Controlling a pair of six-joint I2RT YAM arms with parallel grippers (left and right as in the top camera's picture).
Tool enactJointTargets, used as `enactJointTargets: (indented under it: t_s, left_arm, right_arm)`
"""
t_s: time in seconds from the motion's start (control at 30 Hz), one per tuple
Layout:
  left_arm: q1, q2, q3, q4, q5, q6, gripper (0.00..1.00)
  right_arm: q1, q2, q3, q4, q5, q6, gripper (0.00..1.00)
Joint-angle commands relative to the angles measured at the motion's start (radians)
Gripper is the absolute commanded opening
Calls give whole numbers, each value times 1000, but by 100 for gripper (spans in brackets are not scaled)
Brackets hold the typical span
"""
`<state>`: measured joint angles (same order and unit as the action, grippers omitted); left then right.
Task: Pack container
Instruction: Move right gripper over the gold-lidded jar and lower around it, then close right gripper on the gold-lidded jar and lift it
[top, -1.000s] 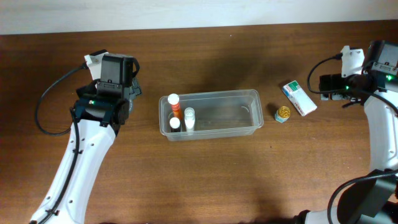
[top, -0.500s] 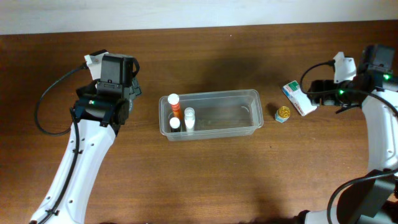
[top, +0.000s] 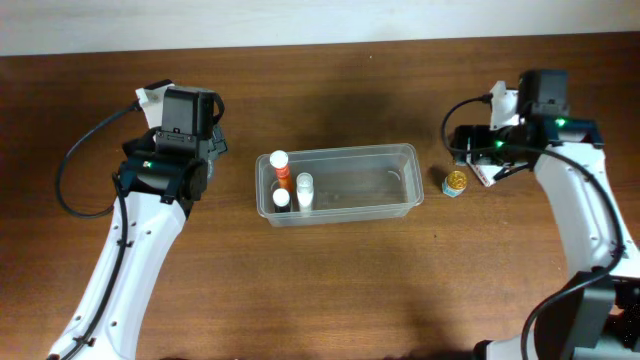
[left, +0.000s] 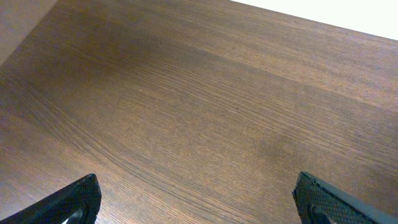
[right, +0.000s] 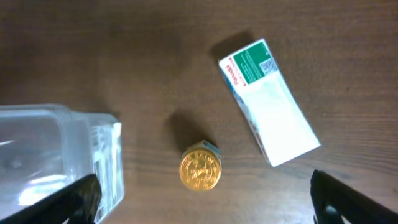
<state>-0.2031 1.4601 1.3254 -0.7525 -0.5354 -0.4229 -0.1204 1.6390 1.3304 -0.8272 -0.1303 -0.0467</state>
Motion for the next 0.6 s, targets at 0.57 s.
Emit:
enactJointTargets:
  t_s: [0.57]
  left_arm:
    - [3,-21,2,0,-11,5,99]
  right_arm:
    - [37,53,-154,95,56,159,77]
